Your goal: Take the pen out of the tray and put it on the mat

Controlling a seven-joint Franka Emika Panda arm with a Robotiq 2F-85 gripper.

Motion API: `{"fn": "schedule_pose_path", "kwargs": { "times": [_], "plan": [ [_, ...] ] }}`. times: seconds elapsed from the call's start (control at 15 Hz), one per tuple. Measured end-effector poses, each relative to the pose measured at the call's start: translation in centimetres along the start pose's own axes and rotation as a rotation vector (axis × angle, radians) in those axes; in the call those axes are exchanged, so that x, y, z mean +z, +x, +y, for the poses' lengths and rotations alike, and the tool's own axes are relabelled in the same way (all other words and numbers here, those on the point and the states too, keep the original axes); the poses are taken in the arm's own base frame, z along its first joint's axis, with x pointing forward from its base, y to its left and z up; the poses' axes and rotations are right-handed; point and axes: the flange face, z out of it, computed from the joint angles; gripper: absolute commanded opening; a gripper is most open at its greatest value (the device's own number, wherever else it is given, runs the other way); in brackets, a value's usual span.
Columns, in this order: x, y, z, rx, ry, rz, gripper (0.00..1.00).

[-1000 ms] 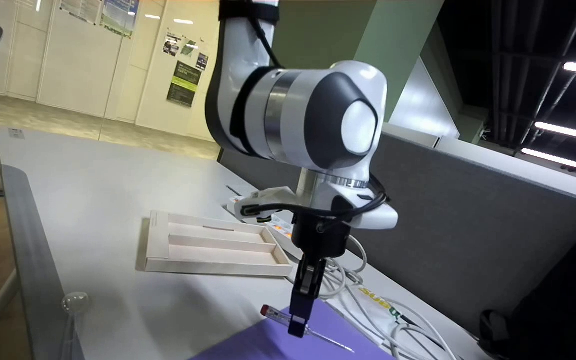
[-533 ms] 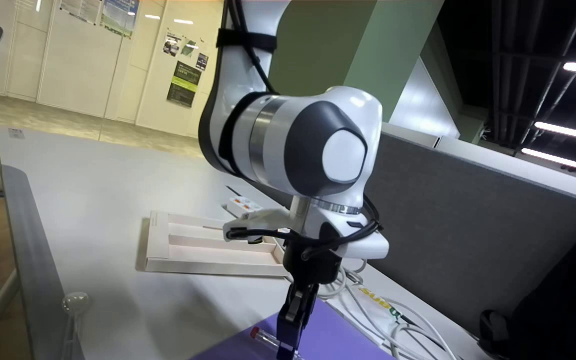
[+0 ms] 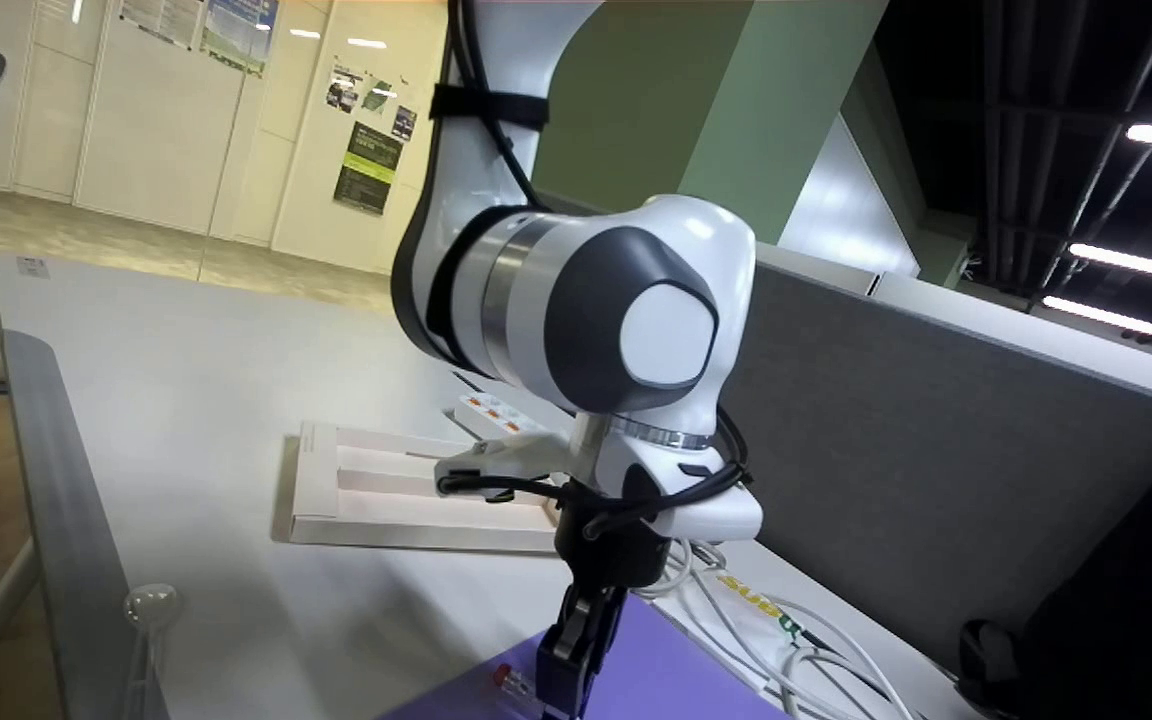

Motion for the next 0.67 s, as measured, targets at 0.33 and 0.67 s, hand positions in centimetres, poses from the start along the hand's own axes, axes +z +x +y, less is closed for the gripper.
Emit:
{"fn": "schedule_pose_path", "kwargs": {
  "times": [0.33, 0.67],
  "plan": [
    [-0.04, 0.06, -0.11, 0.005, 0.003, 0.0, 0.89],
    [-0.69, -0.07, -0.86, 0.003, 0.018, 0.005, 1.0]
  ]
}}
